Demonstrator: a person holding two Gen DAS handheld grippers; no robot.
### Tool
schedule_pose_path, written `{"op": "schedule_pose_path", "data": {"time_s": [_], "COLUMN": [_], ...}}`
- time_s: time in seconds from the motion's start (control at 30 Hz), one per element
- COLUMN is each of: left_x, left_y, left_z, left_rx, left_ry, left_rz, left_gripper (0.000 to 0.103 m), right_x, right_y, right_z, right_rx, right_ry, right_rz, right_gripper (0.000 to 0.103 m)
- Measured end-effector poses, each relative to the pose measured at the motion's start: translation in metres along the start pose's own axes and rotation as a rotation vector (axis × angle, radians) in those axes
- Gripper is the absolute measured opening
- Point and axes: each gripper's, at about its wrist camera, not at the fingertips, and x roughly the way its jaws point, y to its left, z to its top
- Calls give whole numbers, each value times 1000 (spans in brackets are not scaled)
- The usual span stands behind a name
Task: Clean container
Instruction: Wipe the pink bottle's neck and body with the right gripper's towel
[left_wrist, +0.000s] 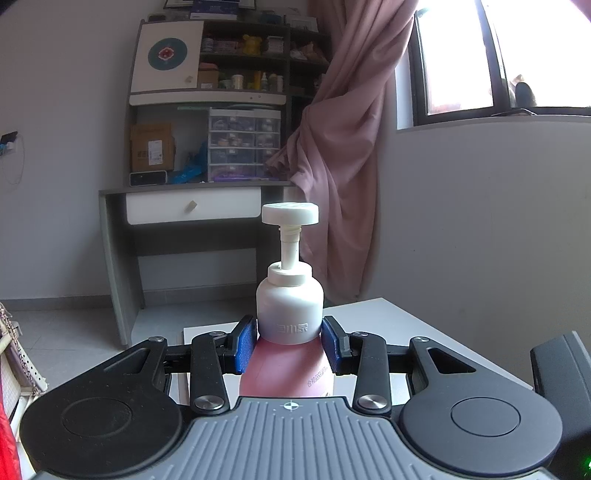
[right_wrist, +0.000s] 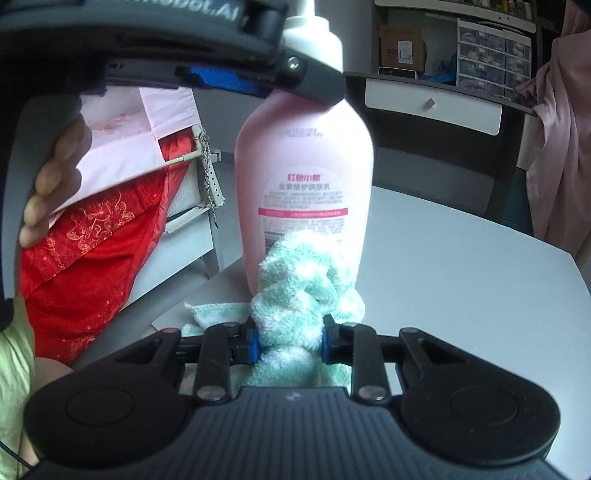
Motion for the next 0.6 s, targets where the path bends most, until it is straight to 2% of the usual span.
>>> {"op": "schedule_pose_path", "data": {"time_s": [0.6], "left_x": [1], "left_y": [-2], "left_z": [0], "left_rx": [2], "left_ry": [0], "left_rz": [0], "left_gripper": [39], "right_x": [-35], "right_y": [-15], "right_z": [31], "right_rx": [-26], "right_ry": [-132], "right_rz": [-44], "right_gripper": [28]}}
